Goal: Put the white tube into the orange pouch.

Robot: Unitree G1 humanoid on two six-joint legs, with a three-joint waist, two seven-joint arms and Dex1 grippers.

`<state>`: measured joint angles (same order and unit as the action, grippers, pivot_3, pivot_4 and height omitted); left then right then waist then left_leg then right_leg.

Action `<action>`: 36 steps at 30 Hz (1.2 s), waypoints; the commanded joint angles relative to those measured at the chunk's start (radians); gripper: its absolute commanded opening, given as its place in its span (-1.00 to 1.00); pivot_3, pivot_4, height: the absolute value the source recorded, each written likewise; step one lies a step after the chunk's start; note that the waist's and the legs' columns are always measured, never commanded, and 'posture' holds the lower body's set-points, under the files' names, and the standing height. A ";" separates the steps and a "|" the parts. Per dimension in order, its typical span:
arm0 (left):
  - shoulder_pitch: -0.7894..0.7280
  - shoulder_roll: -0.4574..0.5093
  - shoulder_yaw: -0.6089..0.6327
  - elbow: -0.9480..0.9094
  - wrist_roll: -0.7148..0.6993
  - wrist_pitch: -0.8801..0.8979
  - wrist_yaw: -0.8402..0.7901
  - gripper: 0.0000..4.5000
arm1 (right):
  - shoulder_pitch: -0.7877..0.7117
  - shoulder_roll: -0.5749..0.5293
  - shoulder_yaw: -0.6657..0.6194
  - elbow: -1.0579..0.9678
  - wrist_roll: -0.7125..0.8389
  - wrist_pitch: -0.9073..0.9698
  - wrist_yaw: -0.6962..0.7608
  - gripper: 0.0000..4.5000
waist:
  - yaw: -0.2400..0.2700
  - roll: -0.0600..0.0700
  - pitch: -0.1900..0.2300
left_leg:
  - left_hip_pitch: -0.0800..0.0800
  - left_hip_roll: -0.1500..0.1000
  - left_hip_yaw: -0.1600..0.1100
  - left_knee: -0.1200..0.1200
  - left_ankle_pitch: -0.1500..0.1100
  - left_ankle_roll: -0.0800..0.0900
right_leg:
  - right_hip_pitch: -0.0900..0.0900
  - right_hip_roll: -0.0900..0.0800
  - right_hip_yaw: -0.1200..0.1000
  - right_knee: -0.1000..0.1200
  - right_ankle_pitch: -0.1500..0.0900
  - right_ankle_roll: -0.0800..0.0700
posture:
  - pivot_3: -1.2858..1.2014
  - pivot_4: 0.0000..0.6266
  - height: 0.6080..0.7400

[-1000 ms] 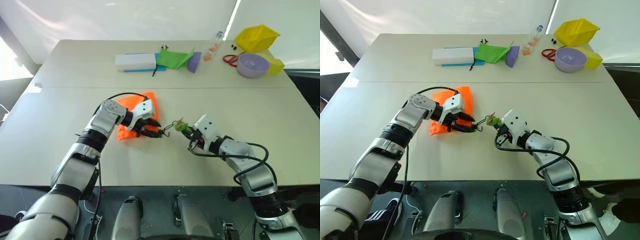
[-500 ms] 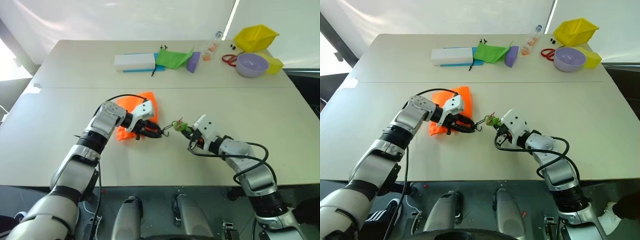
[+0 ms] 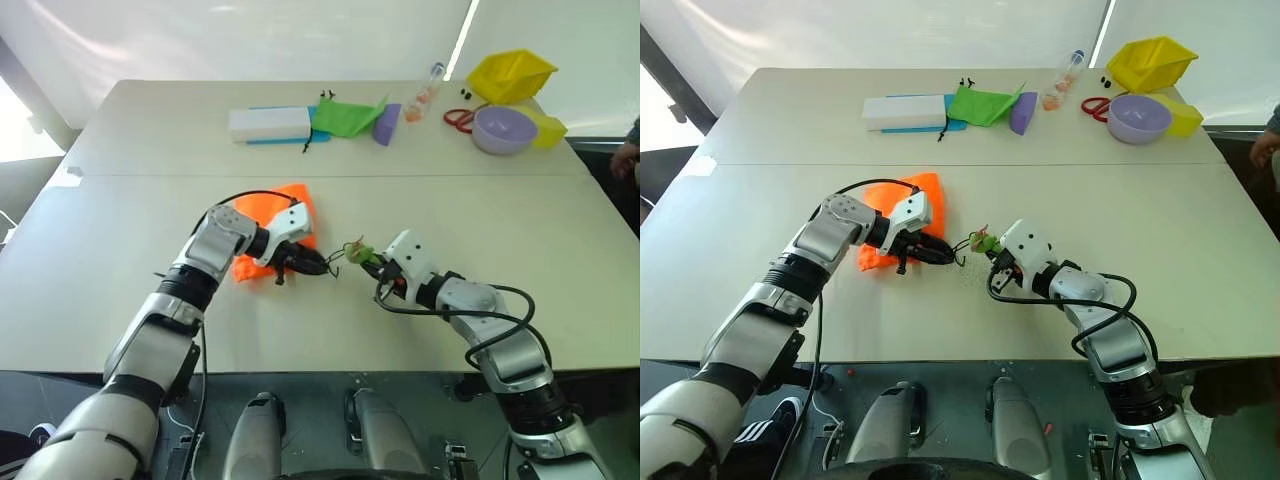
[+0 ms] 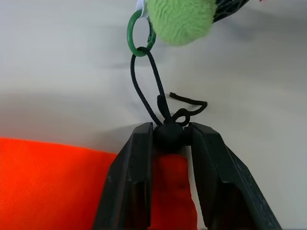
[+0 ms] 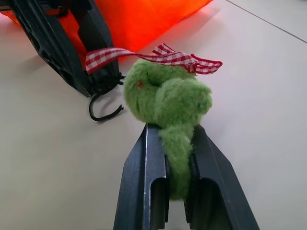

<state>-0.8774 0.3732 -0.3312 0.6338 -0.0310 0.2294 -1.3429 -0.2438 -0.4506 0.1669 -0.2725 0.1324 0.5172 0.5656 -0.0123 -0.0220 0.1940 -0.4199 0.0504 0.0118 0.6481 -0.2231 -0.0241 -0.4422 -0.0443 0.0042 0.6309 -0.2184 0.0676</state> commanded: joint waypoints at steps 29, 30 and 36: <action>0.081 0.294 0.029 -0.126 0.021 -0.202 -0.156 -0.51 | -0.016 -0.132 -0.192 0.143 -0.047 -0.102 -0.056 -1.00 | -0.001 0.000 0.000 | 0.000 0.000 0.000 0.000 0.000 0.000 | 0.000 0.000 0.000 0.000 0.001 -0.002 | 0.03 -0.52 1.00; 0.083 0.302 0.035 -0.114 0.022 -0.212 -0.144 -0.51 | -0.017 -0.136 -0.198 0.153 -0.050 -0.107 -0.059 -1.00 | -0.001 0.000 0.000 | 0.000 0.000 0.000 0.000 0.000 0.000 | 0.000 0.000 0.000 0.001 0.001 -0.002 | 0.03 -0.52 1.00; 0.095 0.236 0.086 -0.124 -0.037 -0.143 -0.045 -0.40 | -0.027 -0.109 -0.187 0.171 -0.007 -0.101 -0.036 -1.00 | 0.001 0.000 0.000 | 0.000 0.000 0.000 0.000 0.000 0.000 | 0.000 0.000 0.000 0.001 0.001 -0.002 | 0.03 -0.52 1.00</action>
<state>-0.7891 0.6140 -0.2820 0.5272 -0.0408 0.0573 -1.4071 -0.2533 -0.5645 0.0308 -0.0883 0.1032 0.4095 0.5354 -0.0118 -0.0219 0.1939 -0.4194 0.0504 0.0121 0.6484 -0.2230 -0.0241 -0.4419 -0.0445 0.0044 0.6317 -0.2170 0.0658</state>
